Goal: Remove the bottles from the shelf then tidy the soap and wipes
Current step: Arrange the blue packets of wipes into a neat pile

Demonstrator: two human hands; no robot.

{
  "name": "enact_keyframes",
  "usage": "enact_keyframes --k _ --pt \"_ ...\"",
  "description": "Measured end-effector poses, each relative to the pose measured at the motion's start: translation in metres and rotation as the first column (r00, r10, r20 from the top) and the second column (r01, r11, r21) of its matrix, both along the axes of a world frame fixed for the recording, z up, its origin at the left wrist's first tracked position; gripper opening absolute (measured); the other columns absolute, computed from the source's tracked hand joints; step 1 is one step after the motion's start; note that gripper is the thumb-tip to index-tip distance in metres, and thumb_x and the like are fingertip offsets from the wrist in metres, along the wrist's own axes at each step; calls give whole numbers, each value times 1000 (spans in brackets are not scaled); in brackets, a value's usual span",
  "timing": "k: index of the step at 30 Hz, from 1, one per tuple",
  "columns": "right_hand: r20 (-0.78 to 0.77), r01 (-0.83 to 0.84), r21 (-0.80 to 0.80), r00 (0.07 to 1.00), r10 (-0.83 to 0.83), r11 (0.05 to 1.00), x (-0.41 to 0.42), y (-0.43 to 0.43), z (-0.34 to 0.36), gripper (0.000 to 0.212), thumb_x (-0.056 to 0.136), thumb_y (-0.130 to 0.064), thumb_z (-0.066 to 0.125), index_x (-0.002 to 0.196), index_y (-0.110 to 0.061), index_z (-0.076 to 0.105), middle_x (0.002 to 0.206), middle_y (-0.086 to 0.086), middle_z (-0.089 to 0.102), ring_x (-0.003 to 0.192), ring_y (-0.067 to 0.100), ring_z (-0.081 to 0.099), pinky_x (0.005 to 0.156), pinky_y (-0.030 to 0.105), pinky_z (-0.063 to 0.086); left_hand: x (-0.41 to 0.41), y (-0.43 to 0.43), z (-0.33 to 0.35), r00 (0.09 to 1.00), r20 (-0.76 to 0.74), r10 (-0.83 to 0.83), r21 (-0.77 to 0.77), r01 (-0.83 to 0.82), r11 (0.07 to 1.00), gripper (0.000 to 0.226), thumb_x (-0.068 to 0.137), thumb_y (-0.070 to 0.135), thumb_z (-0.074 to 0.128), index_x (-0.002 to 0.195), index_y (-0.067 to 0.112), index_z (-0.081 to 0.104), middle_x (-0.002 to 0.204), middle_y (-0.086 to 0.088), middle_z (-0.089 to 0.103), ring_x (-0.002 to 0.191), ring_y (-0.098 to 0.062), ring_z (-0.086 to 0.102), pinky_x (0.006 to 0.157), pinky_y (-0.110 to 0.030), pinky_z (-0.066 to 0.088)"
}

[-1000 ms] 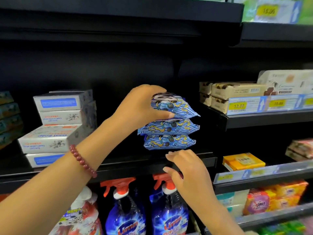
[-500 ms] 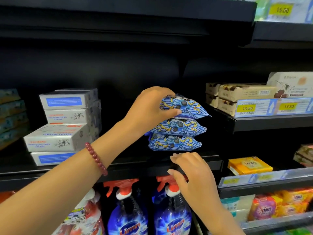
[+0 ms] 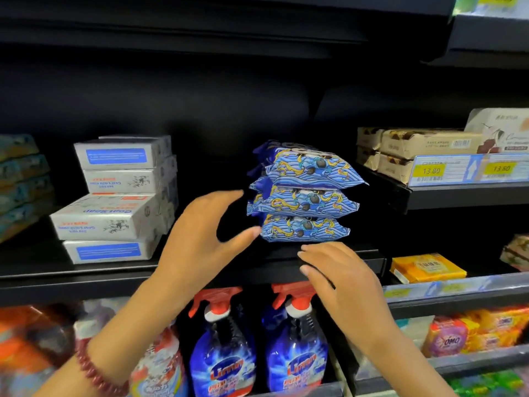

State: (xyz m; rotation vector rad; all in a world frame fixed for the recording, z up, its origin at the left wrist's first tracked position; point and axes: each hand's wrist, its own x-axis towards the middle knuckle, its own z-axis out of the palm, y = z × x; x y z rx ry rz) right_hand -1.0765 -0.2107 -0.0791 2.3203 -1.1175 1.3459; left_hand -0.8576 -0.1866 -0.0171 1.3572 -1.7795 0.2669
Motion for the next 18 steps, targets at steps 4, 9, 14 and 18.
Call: enact_keyframes --k 4,9,14,18 --pt "-5 33 -244 999 -35 969 5 -6 17 15 76 -9 67 90 -10 72 93 -1 70 90 12 57 74 22 47 18 16 -33 974 157 166 30 -173 985 52 82 59 43 99 19 73 96 5 71 93 -18 66 75 -23 47" --pt "-214 109 -475 948 -235 873 21 -22 34 24 80 0 63 96 -15 71 85 -3 67 73 18 63 51 24 48 20 24 -38 971 136 198 5 -201 980 46 83 56 44 85 23 76 88 10 73 84 -13 69 61 -25 53" --pt "-271 120 -529 914 -302 840 28 -27 40 36 82 2 45 97 -14 73 80 -1 65 69 20 62 44 22 41 23 23 -39 968 159 192 14 -196 980 46 83 55 43 86 24 76 89 10 73 84 -12 69 60 -26 54" --pt "-285 133 -518 905 -316 845 30 -28 41 37 83 2 43 96 -14 73 77 -1 63 66 19 59 38 21 38 22 22 -39 963 170 207 -3 -209 978 45 83 55 43 85 25 76 87 11 73 82 -12 69 56 -25 52"
